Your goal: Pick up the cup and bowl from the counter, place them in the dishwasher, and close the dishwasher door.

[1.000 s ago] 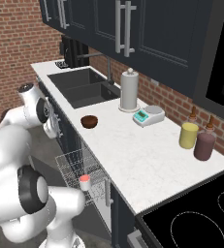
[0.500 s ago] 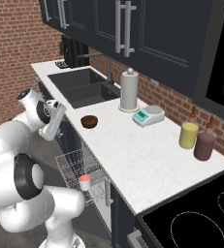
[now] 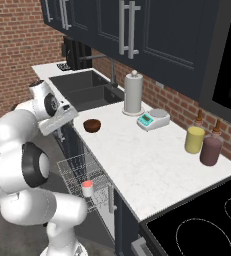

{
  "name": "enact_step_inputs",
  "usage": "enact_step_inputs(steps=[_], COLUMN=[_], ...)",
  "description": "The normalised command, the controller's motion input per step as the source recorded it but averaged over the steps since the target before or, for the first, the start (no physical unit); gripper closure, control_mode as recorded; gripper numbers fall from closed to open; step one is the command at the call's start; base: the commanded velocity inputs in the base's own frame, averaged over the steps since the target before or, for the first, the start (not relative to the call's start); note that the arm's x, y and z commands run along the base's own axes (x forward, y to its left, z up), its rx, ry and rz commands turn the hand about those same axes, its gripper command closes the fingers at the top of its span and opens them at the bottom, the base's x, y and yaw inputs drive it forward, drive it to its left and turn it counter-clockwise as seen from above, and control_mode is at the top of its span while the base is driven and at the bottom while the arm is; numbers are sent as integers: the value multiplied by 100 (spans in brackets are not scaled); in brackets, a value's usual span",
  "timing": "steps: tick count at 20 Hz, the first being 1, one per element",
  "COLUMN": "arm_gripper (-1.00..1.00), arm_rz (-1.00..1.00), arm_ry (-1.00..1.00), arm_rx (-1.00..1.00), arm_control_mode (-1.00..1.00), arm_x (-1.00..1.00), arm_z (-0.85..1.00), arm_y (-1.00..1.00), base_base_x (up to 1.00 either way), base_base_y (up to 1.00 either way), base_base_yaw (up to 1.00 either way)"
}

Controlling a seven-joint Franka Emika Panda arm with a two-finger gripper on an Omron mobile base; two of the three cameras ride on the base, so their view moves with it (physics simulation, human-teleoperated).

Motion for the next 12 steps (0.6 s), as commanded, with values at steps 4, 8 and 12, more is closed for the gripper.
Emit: enact_step_inputs(steps=[4, 8, 12], arm_gripper=[-100, -100, -100], arm_rz=[-59, -53, -30], arm_ry=[-14, -20, -12], arm_rx=[44, 30, 27], arm_control_mode=[-100, -100, -100], arm_x=[0, 11, 23], arm_z=[-1, -3, 0], arm_y=[-1, -10, -52], base_base_x=[0, 0, 0], base_base_y=[0, 0, 0], base_base_yaw=[0, 0, 0])
